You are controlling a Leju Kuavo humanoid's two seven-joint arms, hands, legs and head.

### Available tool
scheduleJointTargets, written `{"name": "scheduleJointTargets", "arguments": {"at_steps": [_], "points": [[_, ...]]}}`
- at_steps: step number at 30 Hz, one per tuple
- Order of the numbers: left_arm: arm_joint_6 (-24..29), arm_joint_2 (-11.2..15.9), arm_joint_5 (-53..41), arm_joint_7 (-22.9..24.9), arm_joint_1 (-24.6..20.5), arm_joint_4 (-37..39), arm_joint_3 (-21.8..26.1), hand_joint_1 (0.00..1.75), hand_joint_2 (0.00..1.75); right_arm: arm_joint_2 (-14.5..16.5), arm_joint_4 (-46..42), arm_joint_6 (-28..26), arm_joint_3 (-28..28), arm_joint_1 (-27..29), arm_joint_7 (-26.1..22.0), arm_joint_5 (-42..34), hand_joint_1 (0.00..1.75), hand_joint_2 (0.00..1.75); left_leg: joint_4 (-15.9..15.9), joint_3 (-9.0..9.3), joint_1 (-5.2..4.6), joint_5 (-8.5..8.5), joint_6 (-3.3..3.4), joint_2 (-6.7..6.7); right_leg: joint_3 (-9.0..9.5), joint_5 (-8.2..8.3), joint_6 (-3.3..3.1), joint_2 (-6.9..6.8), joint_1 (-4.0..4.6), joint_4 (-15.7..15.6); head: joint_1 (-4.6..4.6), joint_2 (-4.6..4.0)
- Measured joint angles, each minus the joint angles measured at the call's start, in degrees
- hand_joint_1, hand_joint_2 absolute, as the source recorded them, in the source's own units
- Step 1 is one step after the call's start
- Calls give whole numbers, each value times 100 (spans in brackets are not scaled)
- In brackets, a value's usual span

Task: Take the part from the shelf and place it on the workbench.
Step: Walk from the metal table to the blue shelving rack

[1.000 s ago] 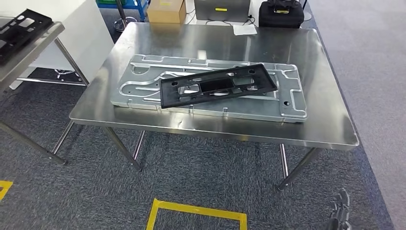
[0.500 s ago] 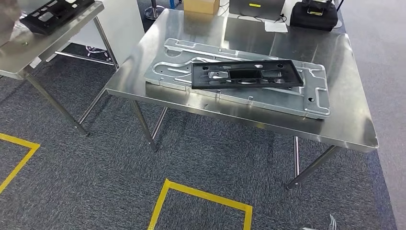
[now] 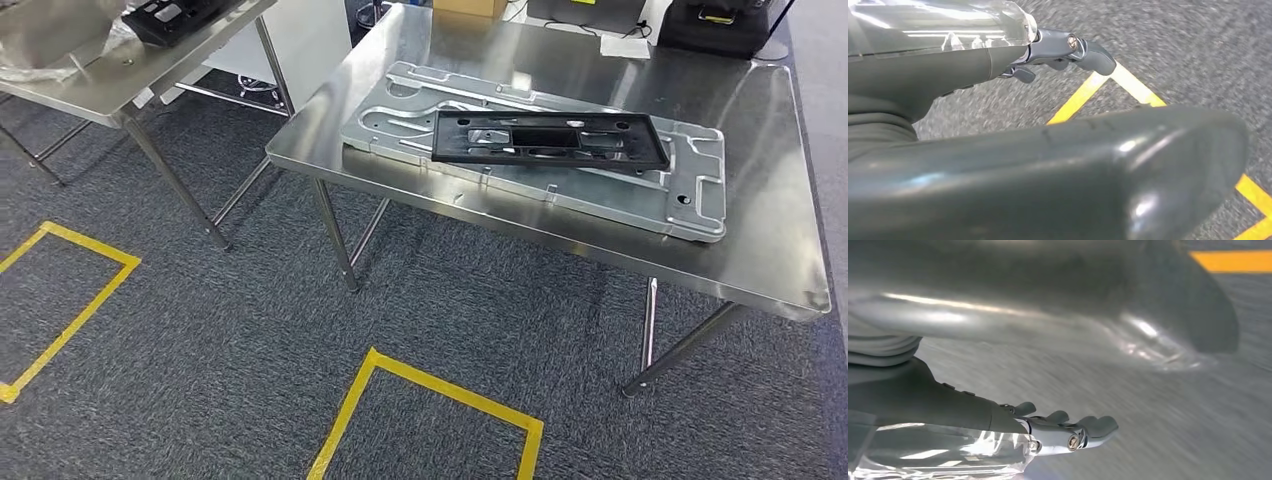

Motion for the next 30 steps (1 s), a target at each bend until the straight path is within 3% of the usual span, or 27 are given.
{"name": "scheduleJointTargets", "arguments": {"at_steps": [2,3,4,5,7,9,10,12,14,16,18,19,20,21,23,25,27,29,30], "points": [[0,0,-28,13,-10,0,-2,0,0,-33,363,210,-189,-82,382,54,0,0,781,-284,23,-430,-59,108,-54,30,-36,-146,22,8,-15,0],[0,0,-44,21,-12,0,-4,0,0,-48,521,328,-269,-118,530,73,0,0,1068,-365,30,-534,-77,126,-80,39,-41,-221,31,17,-14,0],[0,1,-58,28,-9,0,-7,0,0,-62,657,454,-337,-156,639,85,0,0,1153,-343,34,-527,-83,138,-102,46,-42,-290,39,29,-15,0],[-1,3,-74,33,-6,0,-11,0,0,-77,785,607,-397,-196,721,96,0,0,994,-198,36,-415,-76,152,-116,49,-40,-353,46,41,-15,0],[-8,15,-108,41,-9,-1,-25,0,0,-108,1011,971,-494,-279,832,125,0,0,172,336,18,-133,-13,276,-122,50,-33,-461,65,60,-14,1],[-19,34,-143,48,-28,-2,-40,0,0,-138,1176,1259,-547,-342,864,182,0,0,-468,710,-39,-27,70,443,-126,57,5,-557,86,69,-11,1],[-22,41,-157,51,-35,-3,-46,0,0,-153,1232,1346,-558,-367,843,213,0,0,-573,751,-69,-50,105,483,-130,65,33,-602,92,70,-11,1],[-23,51,-173,60,-28,-2,-55,0,0,-185,1307,1443,-566,-419,744,269,0,0,-631,729,-66,-10,178,415,-126,67,102,-662,95,73,-11,2],[-20,59,-189,75,-18,-2,-65,0,0,-229,1353,1494,-571,-454,585,320,0,0,-711,720,-26,56,257,332,-199,-76,170,-453,86,244,-4,1],[-10,65,-198,93,-36,-2,-74,0,0,-277,1388,1520,-575,-460,413,367,0,0,-745,687,-14,110,314,251,-484,-444,209,-160,64,845,4,1],[-3,70,-202,109,-50,-2,-78,0,0,-318,1415,1529,-579,-459,269,412,0,0,-728,628,-20,139,331,143,-819,-729,234,-83,44,1544,3,0],[-1,72,-203,115,-48,-2,-78,0,0,-338,1425,1529,-583,-459,224,431,0,0,-710,606,-18,148,327,79,-876,-711,247,-77,32,1667,3,1],[2,72,-205,122,-44,-2,-79,0,0,-354,1433,1529,-592,-461,196,446,0,0,-682,587,-14,152,318,10,-823,-577,257,-70,18,1563,3,1],[6,72,-206,126,-41,-2,-79,0,0,-366,1439,1532,-604,-463,183,460,0,0,-643,567,-7,149,304,-62,-662,-357,263,-37,-1,1242,4,1],[14,71,-206,129,-47,-2,-79,0,0,-380,1455,1539,-636,-464,212,490,0,0,-533,505,-3,129,257,-189,-320,-46,256,157,-31,514,3,1],[19,72,-201,131,-55,-2,-80,0,0,-385,1479,1539,-659,-476,314,525,0,0,-460,428,-11,128,186,-275,-219,5,218,277,-32,236,-1,1],[30,74,-188,133,-46,-3,-81,0,0,-384,1502,1537,-686,-496,485,549,0,0,-456,379,-4,157,110,-344,-241,33,149,190,-20,231,-3,1],[43,78,-173,134,-33,-4,-81,0,0,-381,1523,1539,-726,-499,651,566,0,0,-325,302,4,68,51,-232,-245,72,68,74,-31,199,-15,1],[48,80,-166,134,-36,-4,-81,0,0,-379,1534,1540,-751,-496,717,574,0,0,-105,200,9,-75,26,-121,-252,87,35,5,-41,184,-24,1]]}}
